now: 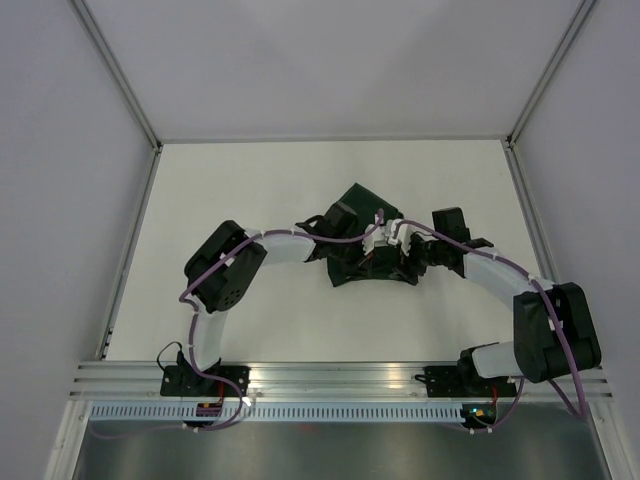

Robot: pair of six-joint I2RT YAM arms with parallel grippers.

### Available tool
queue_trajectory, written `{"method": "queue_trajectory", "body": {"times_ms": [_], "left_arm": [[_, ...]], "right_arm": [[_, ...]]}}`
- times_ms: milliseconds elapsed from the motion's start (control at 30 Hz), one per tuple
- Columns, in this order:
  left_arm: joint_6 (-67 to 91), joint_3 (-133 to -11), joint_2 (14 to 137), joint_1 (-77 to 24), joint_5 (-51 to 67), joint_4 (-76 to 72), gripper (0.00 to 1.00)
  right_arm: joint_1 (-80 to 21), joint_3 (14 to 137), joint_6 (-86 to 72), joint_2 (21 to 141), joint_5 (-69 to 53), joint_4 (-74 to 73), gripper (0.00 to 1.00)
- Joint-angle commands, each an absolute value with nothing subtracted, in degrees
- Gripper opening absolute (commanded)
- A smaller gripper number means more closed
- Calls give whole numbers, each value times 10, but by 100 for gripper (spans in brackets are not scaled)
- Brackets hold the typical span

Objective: Fold the napkin, place the utensils inside, and roll it up
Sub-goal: Roll the napkin at the center of the board.

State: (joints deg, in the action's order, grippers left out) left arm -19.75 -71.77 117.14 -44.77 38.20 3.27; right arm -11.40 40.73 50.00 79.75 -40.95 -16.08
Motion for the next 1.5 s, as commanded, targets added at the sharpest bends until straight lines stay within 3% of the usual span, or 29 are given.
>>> {"method": "queue_trajectory", "body": {"times_ms": [0, 800, 1467], "left_arm": [[-179, -733, 1194, -445, 411, 55, 2], [-173, -758, 1219, -435, 444, 79, 2], [-170, -766, 1221, -422, 482, 99, 2]], "right_arm": [[-147, 377, 519, 770, -422, -78, 74], [-212, 314, 549, 794, -355, 16, 69], [-240, 337, 545, 846, -316, -16, 21]]}}
